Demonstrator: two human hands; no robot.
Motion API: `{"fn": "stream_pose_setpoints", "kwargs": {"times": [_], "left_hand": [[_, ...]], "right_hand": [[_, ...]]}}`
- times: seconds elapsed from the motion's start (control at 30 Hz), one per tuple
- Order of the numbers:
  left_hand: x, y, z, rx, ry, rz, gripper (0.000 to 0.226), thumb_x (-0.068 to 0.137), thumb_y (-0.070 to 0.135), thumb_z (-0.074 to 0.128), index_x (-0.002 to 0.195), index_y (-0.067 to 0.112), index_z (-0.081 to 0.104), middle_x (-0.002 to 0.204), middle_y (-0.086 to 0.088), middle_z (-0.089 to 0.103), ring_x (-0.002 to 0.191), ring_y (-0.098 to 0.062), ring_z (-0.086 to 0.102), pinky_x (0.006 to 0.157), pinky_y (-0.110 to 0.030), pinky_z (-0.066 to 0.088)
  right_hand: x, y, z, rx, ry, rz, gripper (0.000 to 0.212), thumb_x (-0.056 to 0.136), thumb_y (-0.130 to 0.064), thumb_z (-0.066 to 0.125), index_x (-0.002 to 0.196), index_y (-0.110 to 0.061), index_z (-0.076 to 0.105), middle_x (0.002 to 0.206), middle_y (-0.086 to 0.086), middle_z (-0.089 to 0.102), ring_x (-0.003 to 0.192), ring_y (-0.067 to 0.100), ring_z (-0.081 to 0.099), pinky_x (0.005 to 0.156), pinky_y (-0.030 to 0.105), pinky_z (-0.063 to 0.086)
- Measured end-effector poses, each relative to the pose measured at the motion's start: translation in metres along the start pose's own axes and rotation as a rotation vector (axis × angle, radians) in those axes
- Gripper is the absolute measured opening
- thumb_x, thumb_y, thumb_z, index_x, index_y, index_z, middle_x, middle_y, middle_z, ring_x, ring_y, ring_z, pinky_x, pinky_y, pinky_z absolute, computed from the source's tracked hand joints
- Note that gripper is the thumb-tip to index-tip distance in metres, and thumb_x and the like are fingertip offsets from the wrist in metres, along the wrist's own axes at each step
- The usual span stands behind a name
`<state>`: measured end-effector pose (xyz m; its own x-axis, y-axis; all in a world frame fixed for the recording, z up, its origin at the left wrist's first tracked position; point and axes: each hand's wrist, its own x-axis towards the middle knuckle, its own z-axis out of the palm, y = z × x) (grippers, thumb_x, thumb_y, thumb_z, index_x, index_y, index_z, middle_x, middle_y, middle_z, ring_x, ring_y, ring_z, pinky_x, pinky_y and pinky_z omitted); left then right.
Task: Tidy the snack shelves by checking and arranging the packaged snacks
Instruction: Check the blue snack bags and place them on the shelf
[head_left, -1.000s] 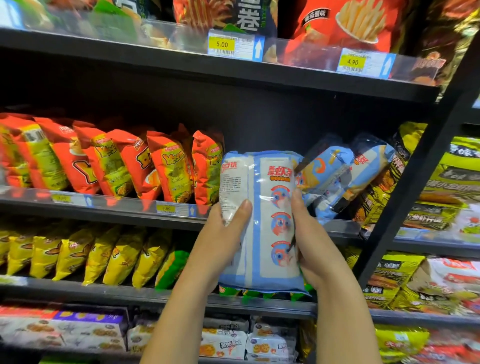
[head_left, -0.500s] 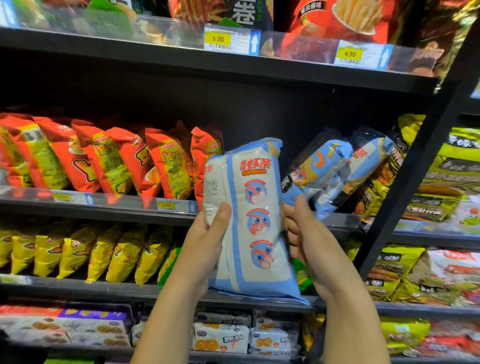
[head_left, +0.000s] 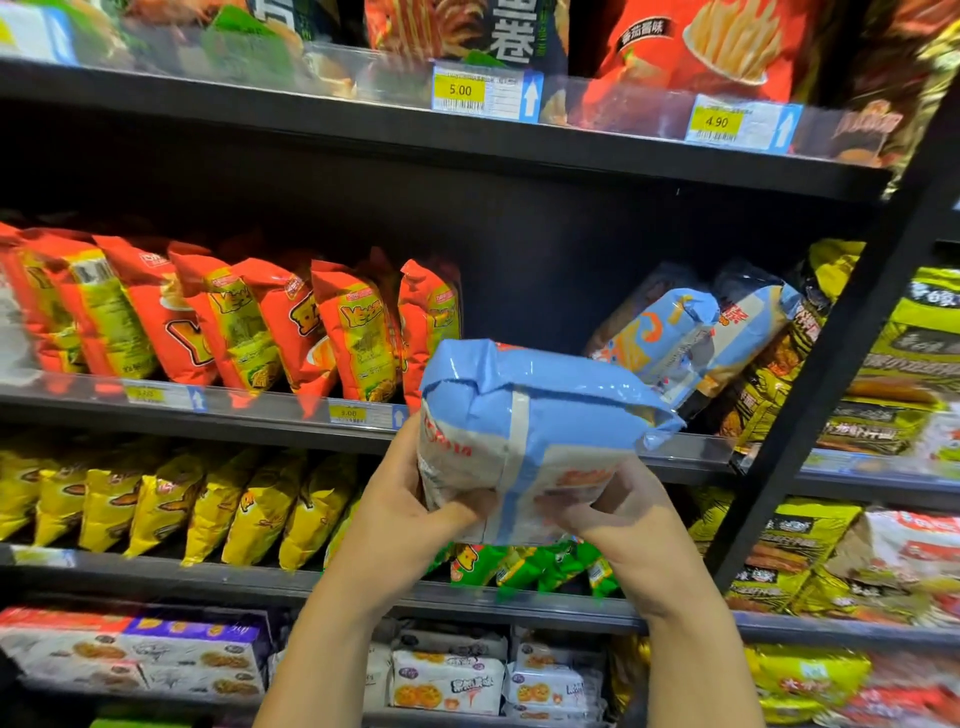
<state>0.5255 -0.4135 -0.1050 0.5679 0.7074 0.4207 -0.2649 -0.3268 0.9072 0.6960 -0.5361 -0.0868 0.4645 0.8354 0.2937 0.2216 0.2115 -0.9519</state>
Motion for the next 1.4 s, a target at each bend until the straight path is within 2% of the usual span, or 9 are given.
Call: {"fn": "stream_pose_setpoints", "kwargs": {"times": [0.27,0.5,0.63,0.77,0.87,0.97,1.1,1.23,1.4], "left_hand": [[-0.008,0.009,-0.022,-0.019,-0.189,0.003,0.085,0.079,0.023,0.082,0.156,0.024,0.046,0.153,0.001,0.058,0.143,-0.021,0.054,0.111,-0.039,0.05],[-0.009,0.013,-0.02,-0.123,-0.074,-0.109,0.071,0.077,0.036,0.082,0.143,0.025,0.057,0.137,-0.001,0.071,0.126,-0.022,0.068,0.103,-0.04,0.058],[-0.011,0.017,-0.016,-0.166,-0.003,-0.238,0.054,0.087,0.042,0.085,0.133,0.024,0.064,0.129,-0.005,0.075,0.117,-0.028,0.073,0.093,-0.049,0.06],[-0.013,0.025,-0.008,-0.187,0.059,-0.37,0.046,0.088,0.044,0.07,0.122,0.014,0.067,0.111,-0.006,0.081,0.094,-0.018,0.08,0.067,-0.027,0.061],[-0.013,0.033,-0.008,-0.123,0.061,-0.432,0.039,0.099,0.042,0.065,0.117,0.008,0.069,0.092,0.002,0.083,0.077,-0.008,0.079,0.055,-0.015,0.055],[-0.013,0.038,-0.009,-0.079,0.047,-0.486,0.046,0.099,0.047,0.064,0.118,0.006,0.072,0.092,-0.001,0.083,0.077,-0.012,0.08,0.055,-0.016,0.056],[-0.018,0.038,-0.005,-0.132,0.089,-0.43,0.036,0.099,0.041,0.065,0.113,0.007,0.068,0.09,-0.001,0.082,0.075,-0.012,0.079,0.055,-0.02,0.057],[-0.019,0.035,-0.004,-0.169,0.096,-0.363,0.033,0.096,0.038,0.066,0.12,0.014,0.067,0.104,-0.006,0.082,0.085,-0.017,0.08,0.061,-0.026,0.06],[-0.017,0.028,-0.005,-0.027,0.165,-0.323,0.063,0.076,0.06,0.08,0.128,0.03,0.061,0.129,0.004,0.072,0.101,-0.013,0.077,0.081,-0.039,0.064]], "right_hand": [[0.0,-0.006,0.0,0.078,-0.006,-0.053,0.034,0.076,0.01,0.08,0.094,-0.018,0.072,0.085,-0.001,0.079,0.079,0.01,0.074,0.065,0.02,0.056],[-0.001,-0.015,0.006,0.058,-0.051,0.08,0.044,0.078,-0.035,0.084,0.113,-0.013,0.069,0.103,0.001,0.082,0.093,0.016,0.079,0.075,0.029,0.061],[-0.003,-0.018,0.015,0.112,-0.016,0.201,0.057,0.07,-0.051,0.077,0.11,-0.01,0.072,0.096,0.009,0.082,0.081,0.024,0.079,0.069,0.032,0.06],[-0.006,-0.023,0.023,0.219,-0.013,0.329,0.048,0.085,-0.047,0.072,0.114,-0.009,0.077,0.098,0.012,0.082,0.084,0.025,0.08,0.069,0.03,0.062],[-0.005,-0.027,0.022,0.179,-0.017,0.397,0.034,0.097,-0.048,0.063,0.097,-0.017,0.078,0.07,-0.006,0.079,0.059,0.0,0.073,0.048,0.01,0.049],[0.0,-0.031,0.022,0.159,-0.014,0.438,0.03,0.1,-0.048,0.06,0.079,-0.027,0.067,0.046,-0.02,0.064,0.04,-0.011,0.058,0.038,0.005,0.04],[0.005,-0.03,0.027,0.247,-0.042,0.455,0.028,0.102,-0.045,0.057,0.079,-0.028,0.061,0.058,-0.012,0.07,0.04,-0.009,0.06,0.038,0.008,0.043],[-0.003,-0.022,0.027,0.383,-0.063,0.467,0.025,0.095,-0.045,0.062,0.102,-0.026,0.076,0.091,0.0,0.083,0.076,0.011,0.079,0.06,0.022,0.062],[-0.01,-0.019,0.028,0.362,-0.013,0.406,0.035,0.097,-0.04,0.064,0.118,-0.016,0.076,0.103,0.013,0.081,0.082,0.023,0.08,0.065,0.032,0.065]]}}
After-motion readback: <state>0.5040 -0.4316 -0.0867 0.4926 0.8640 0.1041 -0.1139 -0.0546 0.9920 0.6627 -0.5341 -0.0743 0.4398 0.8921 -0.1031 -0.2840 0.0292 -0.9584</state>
